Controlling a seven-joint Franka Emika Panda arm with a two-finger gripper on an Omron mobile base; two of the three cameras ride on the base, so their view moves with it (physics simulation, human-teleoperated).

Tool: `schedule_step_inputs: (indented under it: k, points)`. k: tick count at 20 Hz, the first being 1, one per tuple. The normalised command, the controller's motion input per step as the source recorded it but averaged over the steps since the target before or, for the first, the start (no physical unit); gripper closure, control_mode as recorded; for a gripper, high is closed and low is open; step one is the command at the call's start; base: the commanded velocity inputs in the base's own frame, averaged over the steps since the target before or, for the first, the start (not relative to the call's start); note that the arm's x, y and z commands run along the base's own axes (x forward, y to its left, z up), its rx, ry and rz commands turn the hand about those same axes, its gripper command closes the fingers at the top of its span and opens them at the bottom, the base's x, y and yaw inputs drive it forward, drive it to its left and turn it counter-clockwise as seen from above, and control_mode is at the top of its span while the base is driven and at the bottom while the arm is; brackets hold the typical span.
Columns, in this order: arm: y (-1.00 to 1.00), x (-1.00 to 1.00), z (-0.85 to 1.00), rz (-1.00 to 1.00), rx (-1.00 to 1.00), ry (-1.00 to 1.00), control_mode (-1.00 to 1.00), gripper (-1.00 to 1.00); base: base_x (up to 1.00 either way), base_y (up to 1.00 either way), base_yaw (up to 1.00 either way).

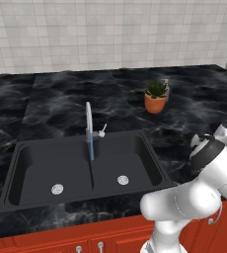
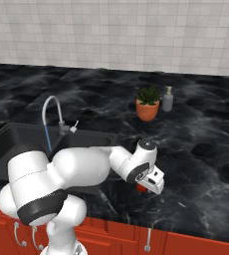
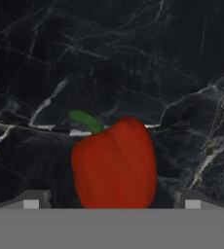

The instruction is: Turn on the sink faucet. Then move the bell pepper from the counter to the sink. Turn off the sink. Move the vegetable from the sink to the pot next to the stove. Finally move the pot to the front right burner.

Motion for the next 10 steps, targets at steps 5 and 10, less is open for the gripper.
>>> schedule_step_inputs:
  k: [5, 10]
  points:
    - [0.0, 0.2, -0.18, 0.0, 0.0, 0.0, -1.0, -1.0, 0.0, 0.0, 0.0]
    - [0.0, 0.17, -0.2, 0.01, 0.0, 0.0, -1.0, 1.0, 0.0, 0.0, 0.0]
